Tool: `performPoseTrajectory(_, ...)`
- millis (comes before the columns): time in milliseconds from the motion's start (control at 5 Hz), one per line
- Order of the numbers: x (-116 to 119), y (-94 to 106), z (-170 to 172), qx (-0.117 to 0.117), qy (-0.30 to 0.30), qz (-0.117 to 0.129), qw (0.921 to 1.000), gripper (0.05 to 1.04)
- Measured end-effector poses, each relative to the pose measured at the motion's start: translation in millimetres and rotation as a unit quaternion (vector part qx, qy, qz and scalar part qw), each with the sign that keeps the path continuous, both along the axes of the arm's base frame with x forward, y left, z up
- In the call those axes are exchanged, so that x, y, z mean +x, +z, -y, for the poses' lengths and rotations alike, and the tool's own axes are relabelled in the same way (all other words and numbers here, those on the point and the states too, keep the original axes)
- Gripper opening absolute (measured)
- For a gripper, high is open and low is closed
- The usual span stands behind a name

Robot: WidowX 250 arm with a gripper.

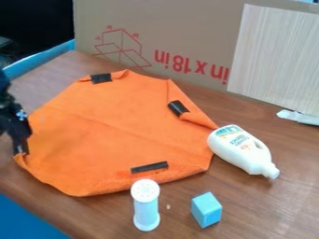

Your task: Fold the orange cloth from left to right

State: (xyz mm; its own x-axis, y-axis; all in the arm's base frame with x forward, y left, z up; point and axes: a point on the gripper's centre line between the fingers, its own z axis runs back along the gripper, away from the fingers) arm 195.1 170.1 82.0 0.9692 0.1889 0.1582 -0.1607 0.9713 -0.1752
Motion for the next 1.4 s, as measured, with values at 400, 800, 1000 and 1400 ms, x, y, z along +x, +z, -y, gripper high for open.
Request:
performPoseTrajectory(400,8,-4.4,-4,0.039,0.033,-0.009,0.9987,1.001)
performPoseTrajectory(800,22,-25.5,1,0.056,0.060,-0.047,0.9955,0.925)
performPoseTrajectory(1000,24,-27.4,-1,0.048,0.073,-0.055,0.9947,0.644)
performPoseTrajectory(1400,23,-22.5,-1,0.026,0.070,-0.055,0.9957,0.171)
